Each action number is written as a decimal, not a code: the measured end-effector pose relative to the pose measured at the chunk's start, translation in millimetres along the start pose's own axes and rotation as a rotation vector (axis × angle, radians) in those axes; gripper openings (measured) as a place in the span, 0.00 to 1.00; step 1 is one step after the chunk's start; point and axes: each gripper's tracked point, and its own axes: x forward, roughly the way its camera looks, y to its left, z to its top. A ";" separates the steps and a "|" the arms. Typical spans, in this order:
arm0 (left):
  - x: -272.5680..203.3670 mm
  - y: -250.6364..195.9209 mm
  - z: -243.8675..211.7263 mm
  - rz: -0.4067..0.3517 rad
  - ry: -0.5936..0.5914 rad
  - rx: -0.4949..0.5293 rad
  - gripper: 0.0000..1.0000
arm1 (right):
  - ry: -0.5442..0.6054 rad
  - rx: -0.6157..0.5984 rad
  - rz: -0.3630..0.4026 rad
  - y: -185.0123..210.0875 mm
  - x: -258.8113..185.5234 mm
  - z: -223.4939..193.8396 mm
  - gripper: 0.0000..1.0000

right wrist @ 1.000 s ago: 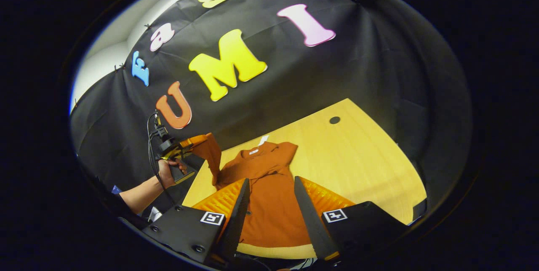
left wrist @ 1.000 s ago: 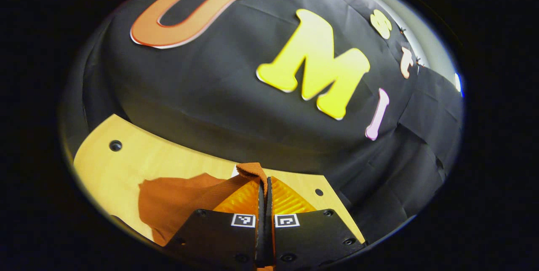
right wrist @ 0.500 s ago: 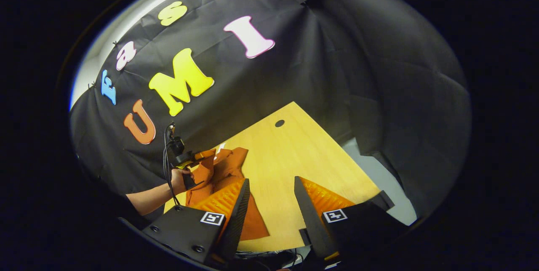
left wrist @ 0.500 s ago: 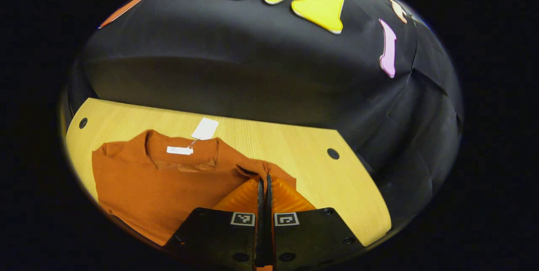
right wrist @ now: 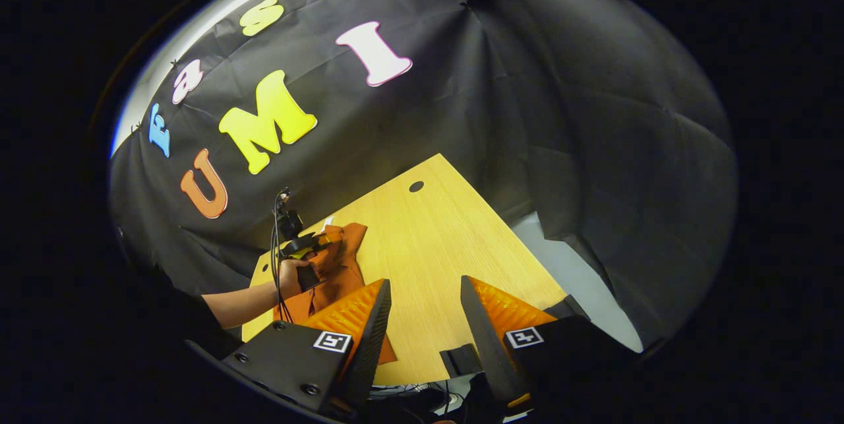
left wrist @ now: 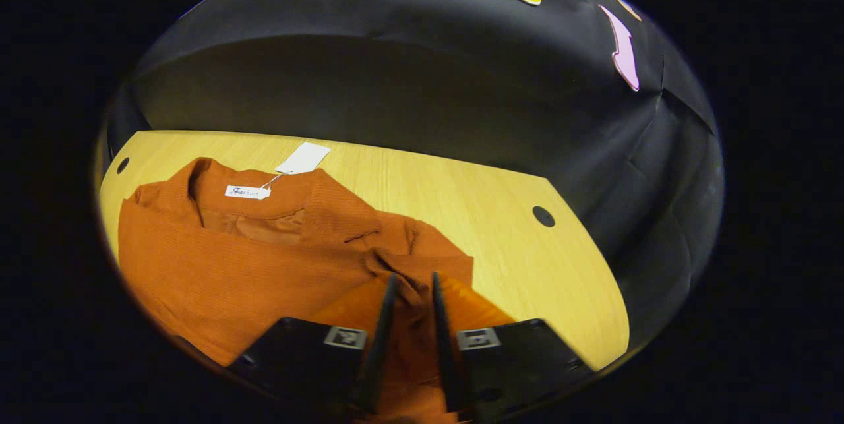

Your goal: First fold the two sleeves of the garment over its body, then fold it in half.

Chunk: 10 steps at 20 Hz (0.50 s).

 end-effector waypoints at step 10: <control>-154.7 -42.5 54.4 -0.043 -0.225 0.062 0.95 | -0.029 -0.082 0.225 94.2 49.1 12.4 0.70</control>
